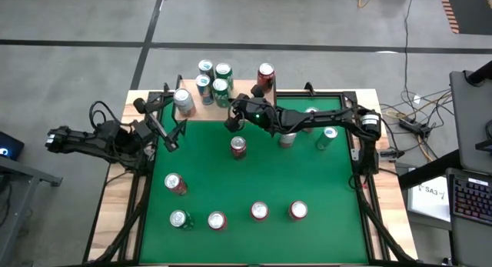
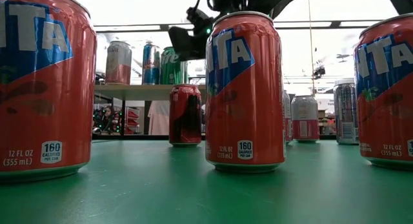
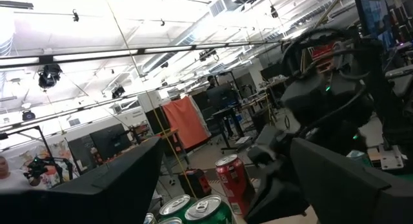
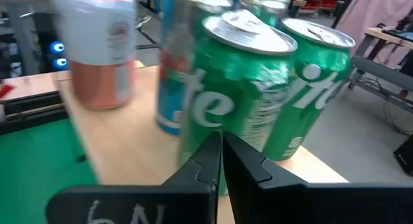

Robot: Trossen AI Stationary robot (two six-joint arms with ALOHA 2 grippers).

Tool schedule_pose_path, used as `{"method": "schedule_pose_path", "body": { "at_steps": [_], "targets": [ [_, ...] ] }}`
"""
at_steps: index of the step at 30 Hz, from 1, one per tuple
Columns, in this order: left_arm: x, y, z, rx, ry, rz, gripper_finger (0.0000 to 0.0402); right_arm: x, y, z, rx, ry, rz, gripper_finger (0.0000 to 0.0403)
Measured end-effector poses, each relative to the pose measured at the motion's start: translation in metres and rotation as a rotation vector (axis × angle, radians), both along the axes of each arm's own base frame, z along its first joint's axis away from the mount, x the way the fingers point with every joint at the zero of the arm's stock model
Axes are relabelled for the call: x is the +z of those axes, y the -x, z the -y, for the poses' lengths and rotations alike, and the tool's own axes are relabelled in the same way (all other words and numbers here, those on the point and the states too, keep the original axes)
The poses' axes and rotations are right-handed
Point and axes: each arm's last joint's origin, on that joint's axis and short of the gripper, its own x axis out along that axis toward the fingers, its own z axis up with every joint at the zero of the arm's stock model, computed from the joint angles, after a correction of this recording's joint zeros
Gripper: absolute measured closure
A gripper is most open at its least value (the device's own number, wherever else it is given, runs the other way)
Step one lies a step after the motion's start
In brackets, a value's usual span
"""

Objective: Place canned beverage on shelf
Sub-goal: Put the white and red can on the shelf

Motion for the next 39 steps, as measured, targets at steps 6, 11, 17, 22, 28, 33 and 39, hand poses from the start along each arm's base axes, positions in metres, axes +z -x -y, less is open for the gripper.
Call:
{"method": "schedule_pose_path", "body": {
  "at_steps": [6,11,17,22,28,33,39],
  "targets": [
    [0.001,0.0,0.0,-0.012,0.015,0.018,0.0076,0.022,0.009,-0.03,0.061,0.0,-0.013,0.0394],
    [0.001,-0.001,0.001,-0.04,0.016,0.027,0.0076,0.036,0.018,-0.057,0.121,-0.006,-0.036,0.0394],
    [0.001,-0.005,0.002,-0.068,0.011,0.03,0.0076,0.035,0.017,-0.077,0.151,-0.006,-0.056,0.0394],
    [0.002,-0.01,0.003,-0.069,0.012,0.016,0.0076,0.034,0.016,-0.077,0.149,-0.007,-0.05,0.0394],
    [0.001,-0.015,0.004,-0.064,-0.002,-0.011,0.0076,0.046,0.015,-0.053,0.187,0.0,0.066,0.0394],
    [0.002,-0.015,0.004,-0.062,-0.008,-0.014,0.0076,0.054,0.018,-0.018,0.227,-0.018,0.178,0.0394],
    [0.005,-0.014,0.004,-0.06,-0.011,-0.008,0.0076,0.059,0.027,0.023,0.149,-0.001,0.228,0.0394]
  ]
}}
